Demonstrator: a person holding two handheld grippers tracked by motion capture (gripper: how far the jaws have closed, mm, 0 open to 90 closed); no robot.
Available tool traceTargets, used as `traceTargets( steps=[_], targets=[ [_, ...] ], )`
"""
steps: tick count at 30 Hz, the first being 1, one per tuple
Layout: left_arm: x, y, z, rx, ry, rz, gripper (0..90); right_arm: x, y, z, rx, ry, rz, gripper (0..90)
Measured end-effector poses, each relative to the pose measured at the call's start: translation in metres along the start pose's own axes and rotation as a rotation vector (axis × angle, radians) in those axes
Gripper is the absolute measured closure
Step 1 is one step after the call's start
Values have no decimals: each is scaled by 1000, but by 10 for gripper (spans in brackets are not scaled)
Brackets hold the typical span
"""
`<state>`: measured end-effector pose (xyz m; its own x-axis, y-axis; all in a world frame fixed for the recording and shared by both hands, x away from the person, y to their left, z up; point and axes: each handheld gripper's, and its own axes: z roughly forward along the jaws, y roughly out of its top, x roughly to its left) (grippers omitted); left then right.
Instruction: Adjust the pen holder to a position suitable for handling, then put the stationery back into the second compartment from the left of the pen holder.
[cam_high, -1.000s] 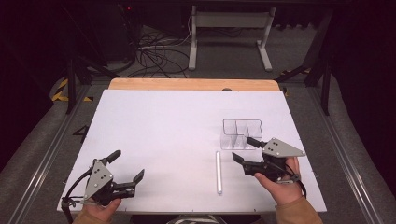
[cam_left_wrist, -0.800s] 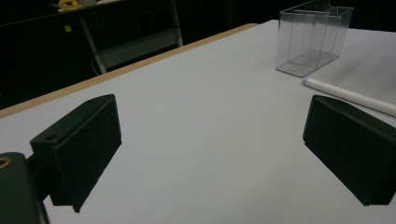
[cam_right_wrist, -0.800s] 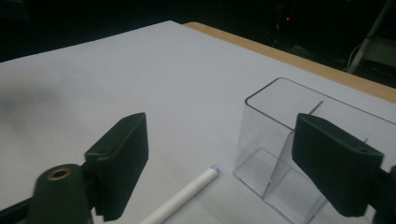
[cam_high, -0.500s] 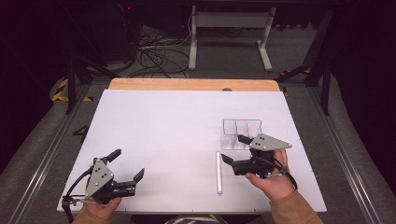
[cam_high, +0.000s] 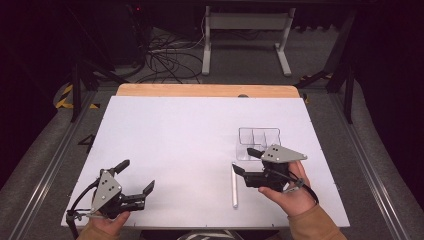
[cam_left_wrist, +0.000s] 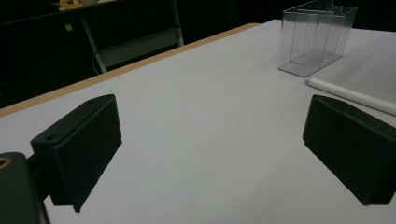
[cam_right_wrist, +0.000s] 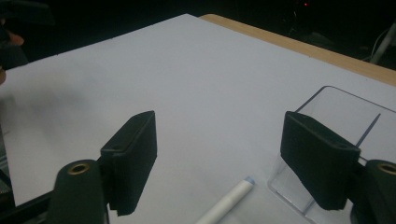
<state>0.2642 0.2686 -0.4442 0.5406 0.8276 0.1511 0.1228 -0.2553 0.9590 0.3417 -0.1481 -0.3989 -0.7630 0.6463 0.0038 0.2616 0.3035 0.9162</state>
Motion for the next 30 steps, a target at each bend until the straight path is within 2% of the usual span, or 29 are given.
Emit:
traceTargets(
  steps=[3,5,7,10,14,22,27,30],
  targets=[
    [-1,0,1,3,0,4,55,3,3,0,42,-8,4,266],
    [-1,0,1,6,2,10,56,4,4,0,51,-18,7,265],
    [-1,0,1,4,1,5,56,5,6,-1,63,-33,55,257],
    [-1,0,0,0,1,3,56,6,6,-2,76,-49,156,257],
    [-1,0,1,0,1,7,56,7,8,-1,94,-60,249,254],
    [-1,-1,0,0,9,5,56,10,11,0,100,-67,286,236],
    [-2,0,1,1,10,14,56,11,11,1,116,-98,305,246],
    [-2,0,2,2,6,8,56,12,12,3,146,-125,322,269]
  ],
)
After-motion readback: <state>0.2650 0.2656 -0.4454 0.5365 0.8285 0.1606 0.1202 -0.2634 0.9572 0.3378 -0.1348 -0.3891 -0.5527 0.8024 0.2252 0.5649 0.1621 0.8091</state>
